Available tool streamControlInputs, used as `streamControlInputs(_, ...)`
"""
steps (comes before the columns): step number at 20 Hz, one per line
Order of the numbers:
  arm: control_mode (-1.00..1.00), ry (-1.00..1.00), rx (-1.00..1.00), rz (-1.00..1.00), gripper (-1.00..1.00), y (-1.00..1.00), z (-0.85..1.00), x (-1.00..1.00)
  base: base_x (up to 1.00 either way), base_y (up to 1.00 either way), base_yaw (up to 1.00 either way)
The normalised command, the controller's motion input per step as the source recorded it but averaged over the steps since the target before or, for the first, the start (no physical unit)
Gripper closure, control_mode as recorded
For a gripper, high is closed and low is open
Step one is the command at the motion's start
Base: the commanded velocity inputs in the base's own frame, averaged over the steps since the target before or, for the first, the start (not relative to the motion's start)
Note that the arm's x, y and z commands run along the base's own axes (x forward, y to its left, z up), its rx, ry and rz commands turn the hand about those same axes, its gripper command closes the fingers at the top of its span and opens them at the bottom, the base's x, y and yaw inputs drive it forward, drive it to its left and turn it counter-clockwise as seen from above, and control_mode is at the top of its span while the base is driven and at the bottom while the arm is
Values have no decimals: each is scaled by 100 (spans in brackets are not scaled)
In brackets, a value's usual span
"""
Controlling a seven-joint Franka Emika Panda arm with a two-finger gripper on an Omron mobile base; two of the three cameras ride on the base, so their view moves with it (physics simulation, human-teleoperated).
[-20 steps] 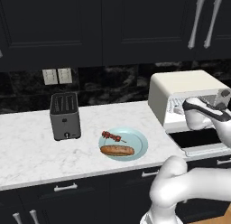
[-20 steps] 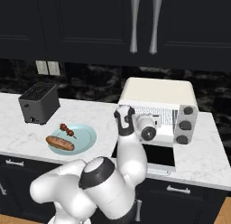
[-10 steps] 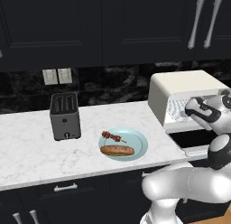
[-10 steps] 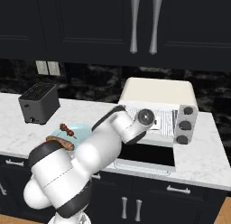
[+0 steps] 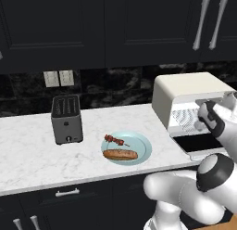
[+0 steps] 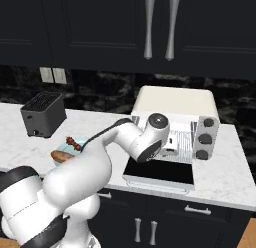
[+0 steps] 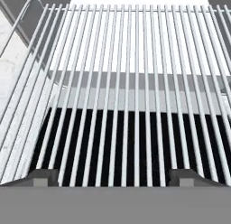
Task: Pick up the kebab skewer and baguette bread, and place them inside the toaster oven. Close the toaster oven door and start by setting the timer.
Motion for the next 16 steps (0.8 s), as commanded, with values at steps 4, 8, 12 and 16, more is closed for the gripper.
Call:
streamControlInputs(4,-100,4,13,0,-100,0,88,-79,0,0,0)
streamControlInputs(8,-100,0,12,0,-100,4,75,-100,0,0,0)
streamControlInputs(12,-100,2,3,0,-100,37,37,-82,0,0,0)
streamControlInputs(16,-100,8,0,0,-100,64,35,-69,0,0,0)
